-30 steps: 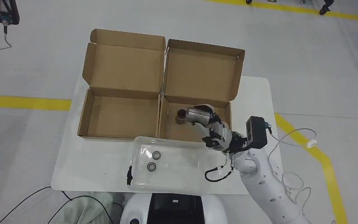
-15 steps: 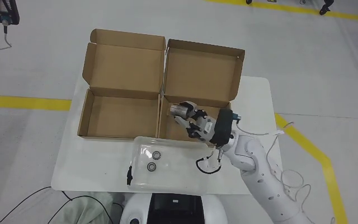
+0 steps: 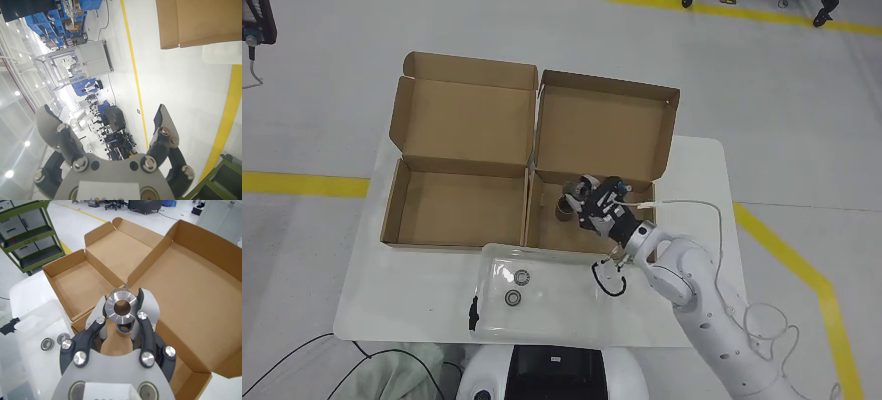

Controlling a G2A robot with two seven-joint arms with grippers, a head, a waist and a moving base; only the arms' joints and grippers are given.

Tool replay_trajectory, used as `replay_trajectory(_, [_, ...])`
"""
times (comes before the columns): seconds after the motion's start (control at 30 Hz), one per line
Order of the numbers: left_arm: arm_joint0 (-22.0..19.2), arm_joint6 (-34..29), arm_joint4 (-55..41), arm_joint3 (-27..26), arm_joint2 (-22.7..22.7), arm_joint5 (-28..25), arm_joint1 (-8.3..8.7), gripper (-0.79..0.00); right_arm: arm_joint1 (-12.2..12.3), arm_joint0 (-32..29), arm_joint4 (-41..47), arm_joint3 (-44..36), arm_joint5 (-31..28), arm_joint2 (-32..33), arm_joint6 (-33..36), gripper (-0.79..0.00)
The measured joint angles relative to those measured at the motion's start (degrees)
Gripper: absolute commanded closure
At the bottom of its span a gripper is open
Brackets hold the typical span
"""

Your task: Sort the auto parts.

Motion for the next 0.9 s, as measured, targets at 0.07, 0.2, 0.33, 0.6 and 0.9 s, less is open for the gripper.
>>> replay_trajectory(0.07, [0.0, 0.0, 0.0, 0.0, 0.0, 0.0, 0.0, -0.785, 0.0, 0.0, -1.3, 0.0, 2.1, 0.1, 2.7, 0.0])
replay_trajectory(0.2, [0.0, 0.0, 0.0, 0.0, 0.0, 0.0, 0.0, -0.785, -0.2, 0.9, -4.4, 0.4, 6.4, -0.7, 9.5, 0.0])
replay_trajectory(0.33, [0.0, 0.0, 0.0, 0.0, 0.0, 0.0, 0.0, -0.785, -0.7, 2.5, -7.6, 0.8, 10.5, -2.7, 16.3, 0.0])
replay_trajectory(0.6, [0.0, 0.0, 0.0, 0.0, 0.0, 0.0, 0.0, -0.785, -2.0, 6.4, -7.6, 5.5, 13.3, -6.1, 24.1, 0.0])
replay_trajectory(0.9, [0.0, 0.0, 0.0, 0.0, 0.0, 0.0, 0.0, -0.785, -3.5, 10.8, -3.4, 12.7, 13.4, -8.5, 26.3, 0.0])
